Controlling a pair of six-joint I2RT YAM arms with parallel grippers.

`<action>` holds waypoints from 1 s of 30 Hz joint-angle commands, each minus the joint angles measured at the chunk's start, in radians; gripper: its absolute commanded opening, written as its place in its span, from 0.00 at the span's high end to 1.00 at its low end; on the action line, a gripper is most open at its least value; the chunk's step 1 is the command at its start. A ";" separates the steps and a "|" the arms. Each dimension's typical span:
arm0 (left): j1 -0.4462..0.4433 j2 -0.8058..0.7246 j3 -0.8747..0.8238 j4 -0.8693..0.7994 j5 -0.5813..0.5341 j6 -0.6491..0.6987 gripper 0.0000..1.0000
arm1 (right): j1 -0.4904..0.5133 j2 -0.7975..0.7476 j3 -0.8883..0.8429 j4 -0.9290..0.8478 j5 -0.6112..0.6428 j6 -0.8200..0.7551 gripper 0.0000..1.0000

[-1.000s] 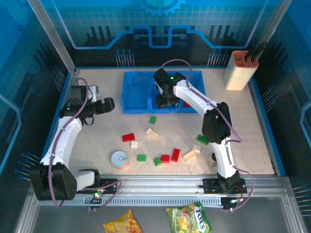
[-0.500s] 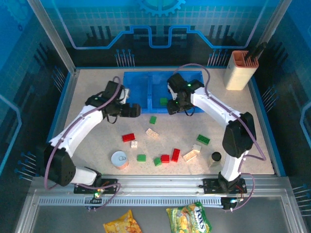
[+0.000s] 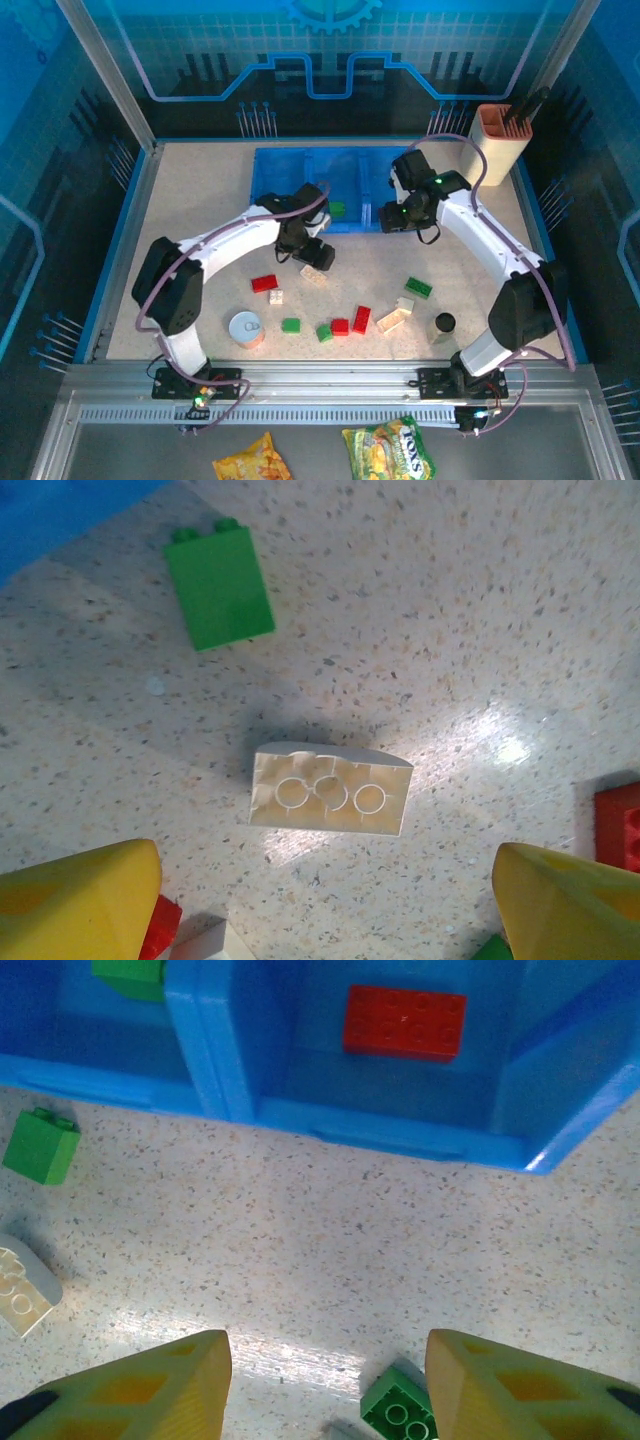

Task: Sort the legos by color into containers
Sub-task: Pick up the lego from the center of the table.

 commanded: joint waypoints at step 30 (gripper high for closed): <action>-0.052 0.266 0.108 -0.113 -0.045 0.068 0.13 | -0.050 -0.103 -0.038 -0.030 -0.036 -0.005 0.45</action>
